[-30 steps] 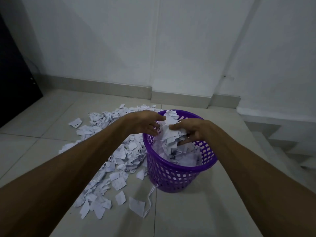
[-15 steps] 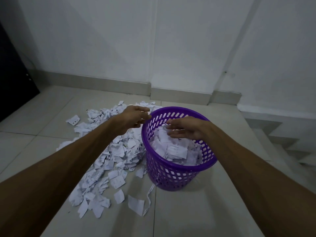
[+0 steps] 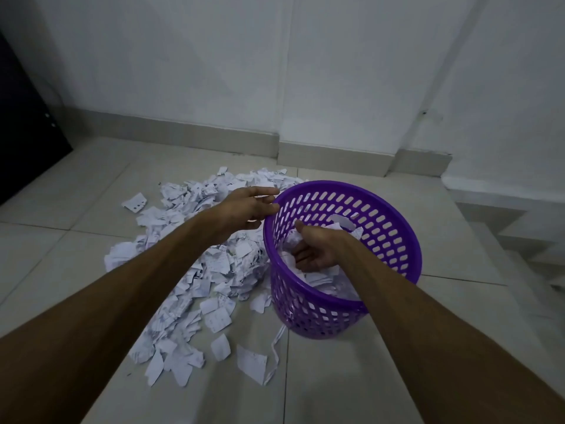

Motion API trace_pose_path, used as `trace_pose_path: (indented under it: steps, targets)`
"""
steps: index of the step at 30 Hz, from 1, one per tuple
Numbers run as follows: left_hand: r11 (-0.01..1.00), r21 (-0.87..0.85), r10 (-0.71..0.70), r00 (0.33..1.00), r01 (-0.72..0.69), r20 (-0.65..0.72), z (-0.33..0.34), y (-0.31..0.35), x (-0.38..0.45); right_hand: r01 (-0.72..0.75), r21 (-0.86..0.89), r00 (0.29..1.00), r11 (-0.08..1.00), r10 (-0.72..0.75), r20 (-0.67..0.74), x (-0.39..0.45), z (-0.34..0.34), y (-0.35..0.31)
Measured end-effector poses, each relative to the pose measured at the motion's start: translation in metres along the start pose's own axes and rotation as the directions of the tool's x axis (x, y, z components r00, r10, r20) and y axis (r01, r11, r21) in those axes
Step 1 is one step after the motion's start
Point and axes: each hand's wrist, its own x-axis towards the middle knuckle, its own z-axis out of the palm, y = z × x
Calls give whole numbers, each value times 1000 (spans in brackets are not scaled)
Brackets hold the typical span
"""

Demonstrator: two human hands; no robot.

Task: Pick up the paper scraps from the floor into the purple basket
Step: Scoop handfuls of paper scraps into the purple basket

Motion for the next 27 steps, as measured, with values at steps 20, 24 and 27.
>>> trace_pose_path:
  steps: [20,24,27]
  targets:
    - [1000,-13,-19,998,18,-60,-40,-2,-24,181,-63,983,982,-183,-28,-55,-16,-58]
    - [998,-53,-36,995,31,-93,-69,-8,-34,356,113,933,928,-359,13,-66,10,-87]
    - [996,-66,-63,993,56,-105,-90,-19,-41,418,181,895,890,-438,87,-66,41,-102]
